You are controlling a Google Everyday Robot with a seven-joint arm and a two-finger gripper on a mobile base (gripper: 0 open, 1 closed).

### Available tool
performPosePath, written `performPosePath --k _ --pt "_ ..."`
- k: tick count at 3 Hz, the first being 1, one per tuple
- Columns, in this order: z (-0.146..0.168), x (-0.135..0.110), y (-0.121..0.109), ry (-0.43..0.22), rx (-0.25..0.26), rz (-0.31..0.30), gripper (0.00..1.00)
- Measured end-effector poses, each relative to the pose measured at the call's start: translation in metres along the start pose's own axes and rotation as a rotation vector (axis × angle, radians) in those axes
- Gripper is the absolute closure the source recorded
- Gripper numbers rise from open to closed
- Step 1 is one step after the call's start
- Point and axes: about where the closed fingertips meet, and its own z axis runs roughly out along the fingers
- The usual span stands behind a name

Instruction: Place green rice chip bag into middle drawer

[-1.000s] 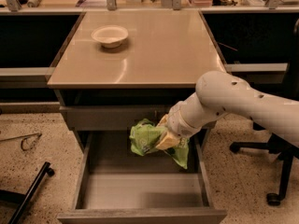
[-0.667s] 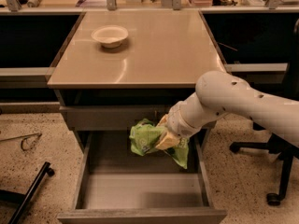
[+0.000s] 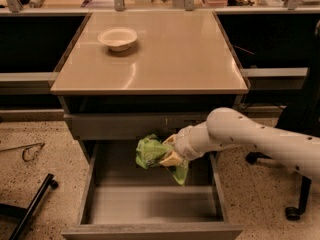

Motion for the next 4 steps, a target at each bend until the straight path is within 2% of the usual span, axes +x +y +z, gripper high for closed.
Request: performPosePath --k 1,2,3,4 --pt "0.05 0.013 -0.004 -0.144 0.004 0.001 1.0" --pt "0.068 0.019 0.014 -0.254 -0.028 0.001 1.0" --pt "0.068 0.019 0.014 -0.254 -0.028 0.001 1.0" --pt "0.106 0.039 0.029 -0.273 -0.081 0.032 1.0"
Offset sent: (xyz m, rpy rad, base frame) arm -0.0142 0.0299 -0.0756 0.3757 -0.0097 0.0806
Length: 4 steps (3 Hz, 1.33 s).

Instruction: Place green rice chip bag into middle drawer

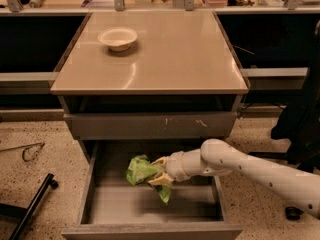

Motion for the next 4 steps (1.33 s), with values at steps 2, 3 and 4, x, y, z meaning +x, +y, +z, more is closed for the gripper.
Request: performPosePath --k 2,3,4 --pt "0.067 0.07 0.03 -0.085 -0.093 0.108 1.0" --pt "0.074 0.076 0.035 -0.093 -0.102 0.121 0.87" --pt "0.074 0.076 0.035 -0.093 -0.102 0.121 0.63"
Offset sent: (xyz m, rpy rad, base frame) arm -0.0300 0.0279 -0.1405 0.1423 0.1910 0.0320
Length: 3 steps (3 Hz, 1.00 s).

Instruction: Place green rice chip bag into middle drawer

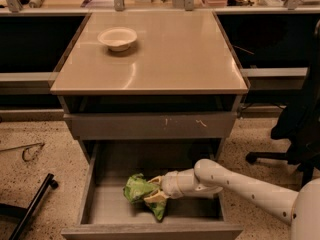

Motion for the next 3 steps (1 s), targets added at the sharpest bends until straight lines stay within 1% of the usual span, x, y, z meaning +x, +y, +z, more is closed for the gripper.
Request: performPosePath --k 2,3 --pt "0.0001 0.0 0.0 0.0 0.0 0.0 0.17" --pt "0.0001 0.0 0.0001 0.0 0.0 0.0 0.0"
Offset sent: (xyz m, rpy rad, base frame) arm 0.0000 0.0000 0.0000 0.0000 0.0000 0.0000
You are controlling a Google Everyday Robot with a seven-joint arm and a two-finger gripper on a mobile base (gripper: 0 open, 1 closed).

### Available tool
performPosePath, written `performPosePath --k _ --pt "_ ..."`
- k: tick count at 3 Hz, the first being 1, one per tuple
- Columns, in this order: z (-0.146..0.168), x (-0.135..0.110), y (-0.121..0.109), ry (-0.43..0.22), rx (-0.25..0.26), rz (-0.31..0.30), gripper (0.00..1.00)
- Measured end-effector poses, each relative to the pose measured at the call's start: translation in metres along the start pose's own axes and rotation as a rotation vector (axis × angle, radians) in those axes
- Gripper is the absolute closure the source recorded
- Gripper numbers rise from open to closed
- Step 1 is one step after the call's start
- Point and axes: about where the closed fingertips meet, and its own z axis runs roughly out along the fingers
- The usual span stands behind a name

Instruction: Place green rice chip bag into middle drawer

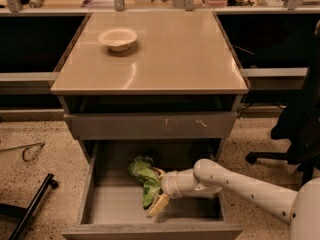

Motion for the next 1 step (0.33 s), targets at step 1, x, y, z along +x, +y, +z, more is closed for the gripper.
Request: performPosePath --k 1 --pt "0.0 0.0 0.0 0.0 0.0 0.0 0.0"
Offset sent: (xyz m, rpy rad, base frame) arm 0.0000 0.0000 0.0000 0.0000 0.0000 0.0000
